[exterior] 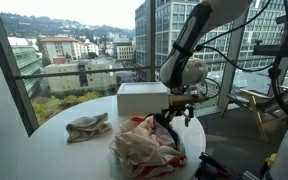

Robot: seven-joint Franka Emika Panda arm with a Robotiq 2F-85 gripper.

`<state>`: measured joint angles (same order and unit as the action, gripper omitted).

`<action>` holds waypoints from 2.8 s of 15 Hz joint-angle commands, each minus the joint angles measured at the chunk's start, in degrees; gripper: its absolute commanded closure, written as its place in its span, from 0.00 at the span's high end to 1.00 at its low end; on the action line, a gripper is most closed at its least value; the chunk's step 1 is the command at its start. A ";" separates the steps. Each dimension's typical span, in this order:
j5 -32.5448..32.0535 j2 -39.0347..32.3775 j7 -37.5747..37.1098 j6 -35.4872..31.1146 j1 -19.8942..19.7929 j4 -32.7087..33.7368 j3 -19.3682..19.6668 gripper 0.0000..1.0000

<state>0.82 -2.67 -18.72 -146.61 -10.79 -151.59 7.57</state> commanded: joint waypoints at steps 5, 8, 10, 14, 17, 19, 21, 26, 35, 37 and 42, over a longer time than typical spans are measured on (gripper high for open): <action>-8.28 10.89 -0.64 4.84 -0.44 -4.47 1.76 1.00; -6.36 10.64 1.21 4.82 -0.13 -4.91 1.37 1.00; -5.10 10.90 2.62 4.78 0.27 -5.35 1.17 1.00; -2.86 10.57 5.58 2.59 1.32 -6.29 0.51 1.00; -1.50 11.04 7.43 1.69 1.98 -6.52 0.02 1.00; -1.84 9.28 7.47 0.90 2.01 -5.87 -0.17 1.00; -2.31 7.92 7.37 -0.42 1.79 -5.45 -0.12 1.00; -3.49 7.15 6.08 -2.15 1.35 -5.27 0.09 1.00; -3.75 5.91 5.45 -2.81 0.64 -4.27 0.54 1.00; -3.66 4.78 5.50 -3.36 0.71 -3.54 0.51 1.00; -3.48 1.52 5.97 -5.82 1.07 -2.20 0.67 1.00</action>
<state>-2.09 1.49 -12.55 -150.48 -9.89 -155.43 7.98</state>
